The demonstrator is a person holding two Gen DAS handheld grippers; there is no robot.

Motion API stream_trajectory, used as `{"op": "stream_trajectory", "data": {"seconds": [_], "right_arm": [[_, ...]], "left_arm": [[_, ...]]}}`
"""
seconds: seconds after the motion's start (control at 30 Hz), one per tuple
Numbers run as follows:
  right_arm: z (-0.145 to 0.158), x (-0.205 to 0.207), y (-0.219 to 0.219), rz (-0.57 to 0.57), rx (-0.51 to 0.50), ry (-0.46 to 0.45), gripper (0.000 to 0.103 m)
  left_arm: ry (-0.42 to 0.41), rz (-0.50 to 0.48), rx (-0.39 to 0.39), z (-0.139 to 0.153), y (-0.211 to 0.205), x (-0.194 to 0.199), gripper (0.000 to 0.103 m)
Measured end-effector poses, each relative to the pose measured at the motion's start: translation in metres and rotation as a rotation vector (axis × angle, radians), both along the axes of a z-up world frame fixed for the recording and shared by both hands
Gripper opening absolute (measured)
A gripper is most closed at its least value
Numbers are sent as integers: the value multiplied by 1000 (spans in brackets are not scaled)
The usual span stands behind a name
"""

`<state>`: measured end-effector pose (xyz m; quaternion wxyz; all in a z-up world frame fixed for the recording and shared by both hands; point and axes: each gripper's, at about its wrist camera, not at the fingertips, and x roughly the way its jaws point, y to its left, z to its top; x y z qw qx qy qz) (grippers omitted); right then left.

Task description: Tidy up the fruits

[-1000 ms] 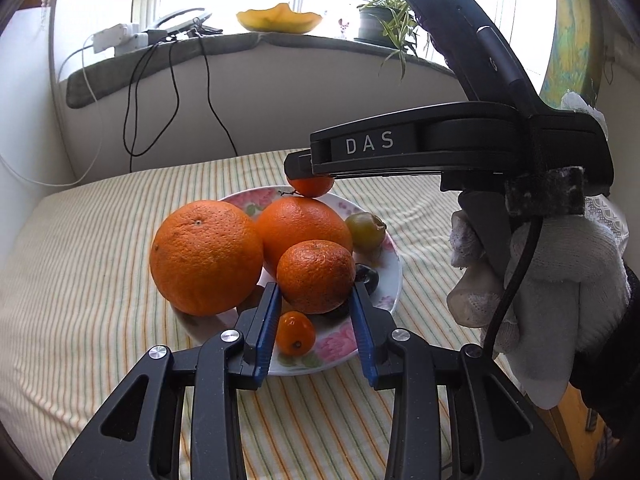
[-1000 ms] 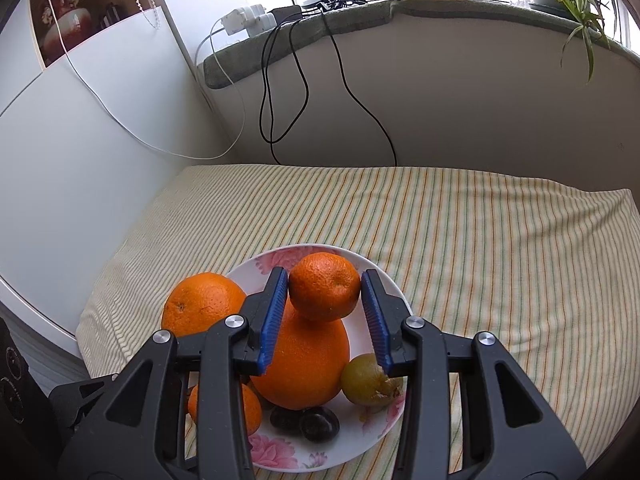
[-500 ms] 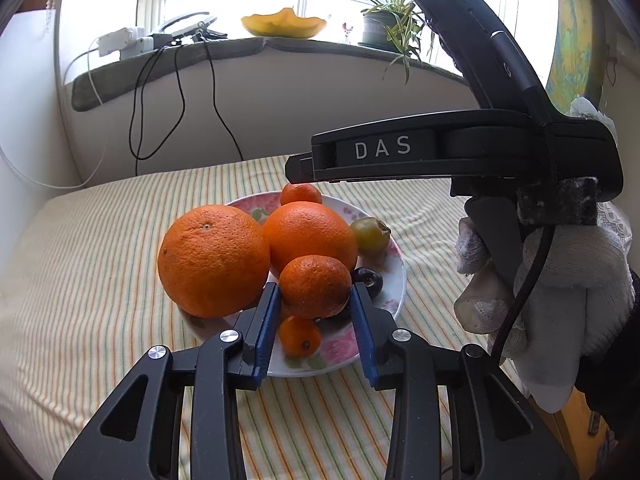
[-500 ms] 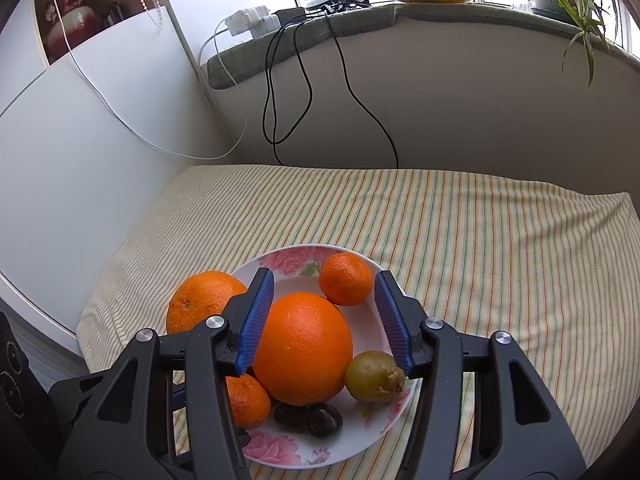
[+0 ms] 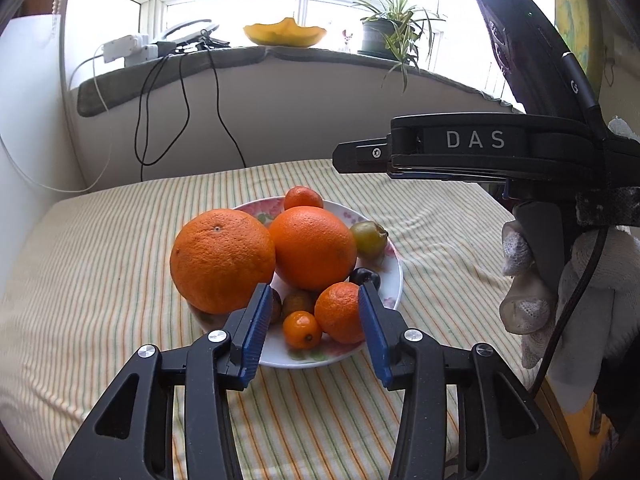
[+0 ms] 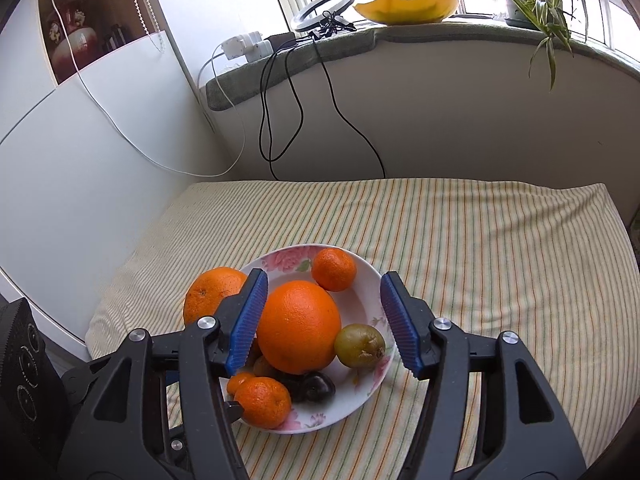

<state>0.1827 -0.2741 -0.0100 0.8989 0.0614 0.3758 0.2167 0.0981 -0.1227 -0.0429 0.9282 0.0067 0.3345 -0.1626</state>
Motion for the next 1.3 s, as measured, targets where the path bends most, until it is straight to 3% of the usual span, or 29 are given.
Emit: {"op": "stream_trajectory", "data": {"seconds": [0.33,0.53,0.6,0.83,1.0,1.3], "right_arm": [[10,-36,-21,-48,8,-40,70],[15,-63,-23,-67,-22,-81,80],[17,-74,-24,-81,-25,-101,84],[21,-112,-26,-147,-116,-186,101],[21,-134,-28,-181,-143,-210,102],[14,-142,-39,-220,-98,-177,103]], "left_arm": [[6,5,-10,2,12,-11,43],[0,15,-47,14,21,-21,58],[-7,21,-50,18,24,-26,67],[-35,66,-34,30,29,-42,77],[-57,94,-25,35,34,-52,77],[-69,119,-33,40,38,-56,77]]}}
